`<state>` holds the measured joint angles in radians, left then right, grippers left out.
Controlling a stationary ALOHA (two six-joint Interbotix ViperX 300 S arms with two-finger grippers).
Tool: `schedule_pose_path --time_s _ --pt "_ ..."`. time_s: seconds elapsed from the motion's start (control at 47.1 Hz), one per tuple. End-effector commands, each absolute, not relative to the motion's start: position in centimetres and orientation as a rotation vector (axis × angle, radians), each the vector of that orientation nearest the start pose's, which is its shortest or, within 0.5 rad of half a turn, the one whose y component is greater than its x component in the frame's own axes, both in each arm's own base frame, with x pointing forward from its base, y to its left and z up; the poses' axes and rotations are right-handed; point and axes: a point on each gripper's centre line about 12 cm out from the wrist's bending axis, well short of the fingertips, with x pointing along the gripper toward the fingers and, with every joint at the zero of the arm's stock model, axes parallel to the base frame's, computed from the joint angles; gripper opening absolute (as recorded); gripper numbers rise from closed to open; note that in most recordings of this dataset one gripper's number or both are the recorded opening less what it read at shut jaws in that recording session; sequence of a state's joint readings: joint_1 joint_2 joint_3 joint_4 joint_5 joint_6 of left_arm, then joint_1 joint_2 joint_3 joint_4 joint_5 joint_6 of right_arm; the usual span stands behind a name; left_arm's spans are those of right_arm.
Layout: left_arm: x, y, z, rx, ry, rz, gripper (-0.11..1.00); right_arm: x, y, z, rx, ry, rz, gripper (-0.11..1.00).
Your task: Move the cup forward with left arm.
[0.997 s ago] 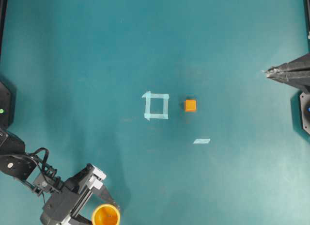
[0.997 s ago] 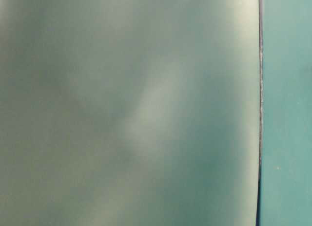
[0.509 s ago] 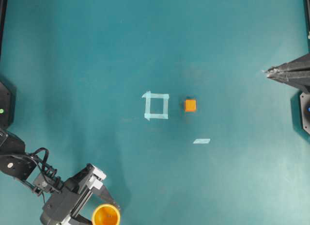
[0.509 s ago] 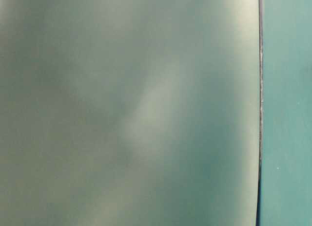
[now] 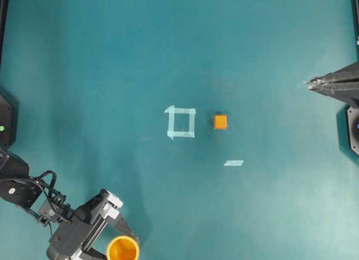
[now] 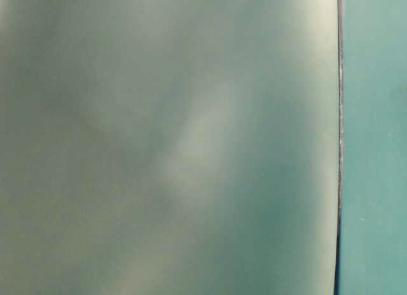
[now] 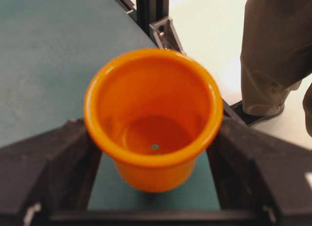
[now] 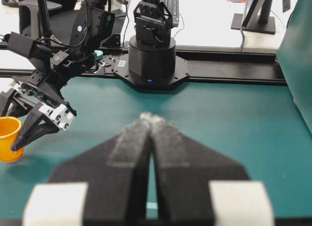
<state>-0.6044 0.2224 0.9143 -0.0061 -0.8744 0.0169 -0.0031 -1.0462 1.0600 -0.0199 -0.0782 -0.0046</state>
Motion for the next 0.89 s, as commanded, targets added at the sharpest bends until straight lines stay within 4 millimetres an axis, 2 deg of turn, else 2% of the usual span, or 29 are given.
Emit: schedule_pose_path --time_s 0.0,0.87 --pt "30.36 -21.02 11.57 0.079 0.210 -0.600 0.65 18.85 -0.04 34.56 -0.028 -0.097 -0.003 0.00" --pt "30.38 -21.10 11.66 0.078 0.204 -0.602 0.65 18.78 -0.04 34.63 -0.028 -0.094 -0.003 0.00"
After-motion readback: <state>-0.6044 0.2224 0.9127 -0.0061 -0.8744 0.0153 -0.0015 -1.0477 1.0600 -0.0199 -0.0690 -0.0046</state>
